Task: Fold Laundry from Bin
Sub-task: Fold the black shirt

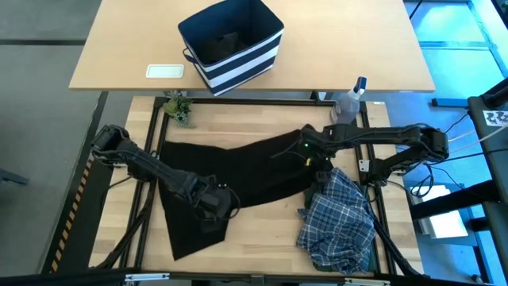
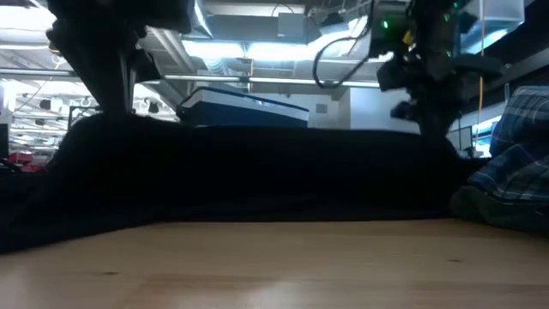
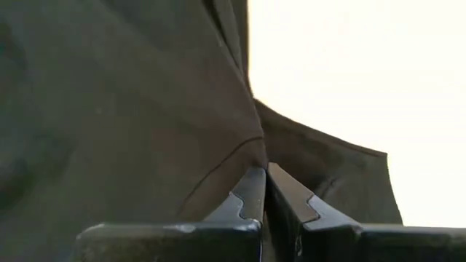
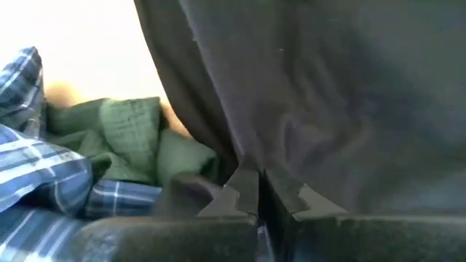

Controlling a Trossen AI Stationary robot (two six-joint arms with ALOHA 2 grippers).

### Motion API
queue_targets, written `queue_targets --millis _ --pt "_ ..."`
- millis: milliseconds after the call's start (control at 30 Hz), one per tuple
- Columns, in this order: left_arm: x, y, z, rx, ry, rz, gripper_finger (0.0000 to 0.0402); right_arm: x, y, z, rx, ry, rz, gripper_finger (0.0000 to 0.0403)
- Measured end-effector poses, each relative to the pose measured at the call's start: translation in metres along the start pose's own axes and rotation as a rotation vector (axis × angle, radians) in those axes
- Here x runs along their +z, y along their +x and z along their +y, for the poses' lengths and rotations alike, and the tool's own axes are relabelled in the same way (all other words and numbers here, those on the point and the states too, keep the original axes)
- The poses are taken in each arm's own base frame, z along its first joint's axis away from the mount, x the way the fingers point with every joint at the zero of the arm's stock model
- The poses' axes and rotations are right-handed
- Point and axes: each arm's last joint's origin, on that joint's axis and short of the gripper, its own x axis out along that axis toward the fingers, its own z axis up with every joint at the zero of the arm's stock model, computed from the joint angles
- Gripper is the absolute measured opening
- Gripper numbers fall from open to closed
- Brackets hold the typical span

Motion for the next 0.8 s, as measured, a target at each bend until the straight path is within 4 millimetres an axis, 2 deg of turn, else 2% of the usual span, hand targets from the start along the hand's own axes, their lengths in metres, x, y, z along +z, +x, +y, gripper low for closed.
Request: queue_targets --millis 233,433,567,800 --pt "-0.003 0.016 -0.002 -0.134 0.009 -0.024 0.0 -0.02 0.035 0.001 0.114 0.007 -0.001 0.0" --pt "-0.007 0.032 0.007 -0.188 -0.042 -0.039 0.0001 -0.024 0.043 0.002 0.161 0.029 -0.013 0.001" --pt "-0.008 0.034 0.008 -0.22 -0.031 -0.022 0.0021 -0.024 0.042 0.002 0.165 0.034 -0.011 0.0049" --pt "-0.011 0.033 0.005 -0.356 0.031 0.068 0.0089 -0.025 0.042 0.003 0.165 0.043 -0.001 0.0153"
